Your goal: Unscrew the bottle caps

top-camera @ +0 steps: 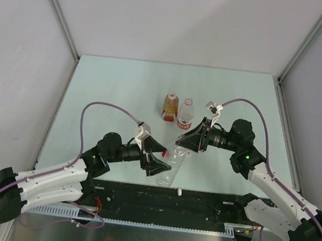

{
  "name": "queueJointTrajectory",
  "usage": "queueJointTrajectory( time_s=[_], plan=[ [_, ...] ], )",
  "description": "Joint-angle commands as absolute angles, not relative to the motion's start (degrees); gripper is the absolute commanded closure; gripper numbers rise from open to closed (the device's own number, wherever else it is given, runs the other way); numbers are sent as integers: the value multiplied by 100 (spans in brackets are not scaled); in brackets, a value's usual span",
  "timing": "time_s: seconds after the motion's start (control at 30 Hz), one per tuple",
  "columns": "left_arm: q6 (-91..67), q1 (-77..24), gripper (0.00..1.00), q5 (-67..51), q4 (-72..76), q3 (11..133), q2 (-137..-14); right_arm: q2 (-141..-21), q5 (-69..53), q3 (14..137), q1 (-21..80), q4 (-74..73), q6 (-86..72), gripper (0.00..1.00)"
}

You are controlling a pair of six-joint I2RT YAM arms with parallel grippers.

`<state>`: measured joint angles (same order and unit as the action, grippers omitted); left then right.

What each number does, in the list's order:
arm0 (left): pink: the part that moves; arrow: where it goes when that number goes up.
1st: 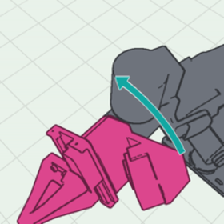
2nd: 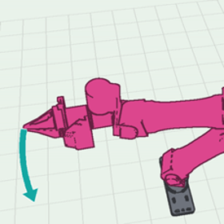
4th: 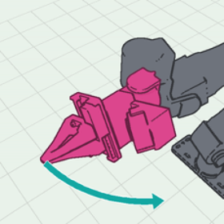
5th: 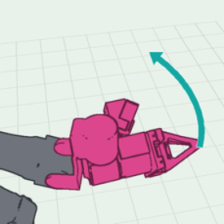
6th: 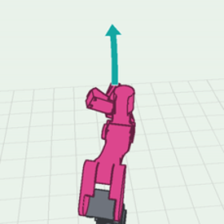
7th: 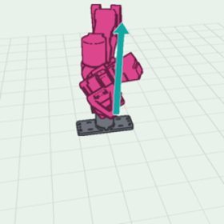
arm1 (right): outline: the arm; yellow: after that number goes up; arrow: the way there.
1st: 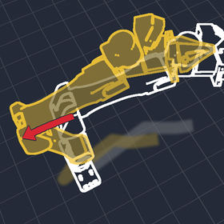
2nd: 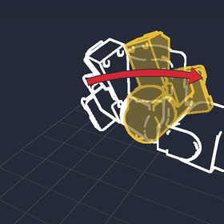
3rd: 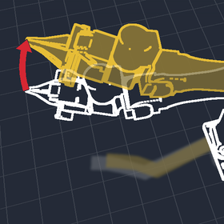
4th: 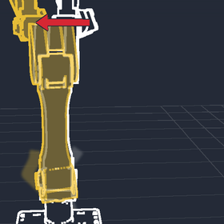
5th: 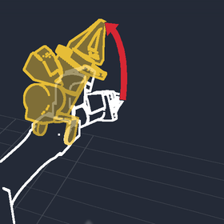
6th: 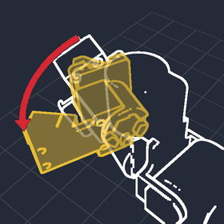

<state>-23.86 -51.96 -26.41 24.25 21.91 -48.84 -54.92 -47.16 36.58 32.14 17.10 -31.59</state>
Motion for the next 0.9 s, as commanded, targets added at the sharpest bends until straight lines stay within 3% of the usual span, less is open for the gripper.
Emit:
queueJointTrajectory(
  time_s=[0.0,0.4,0.87],
  plan=[
    [-1965,-5212,1,-1782,1896,2181,-4490,-5311,-4549,3882,3251,1469,-2768,100],
    [-1635,-5220,0,-539,840,2244,-3658,-5034,-4045,3889,3245,1143,-2345,100],
    [-1560,-5214,1,559,300,2247,-3595,-4845,-3071,3944,3090,639,-1817,100]
  ],
)
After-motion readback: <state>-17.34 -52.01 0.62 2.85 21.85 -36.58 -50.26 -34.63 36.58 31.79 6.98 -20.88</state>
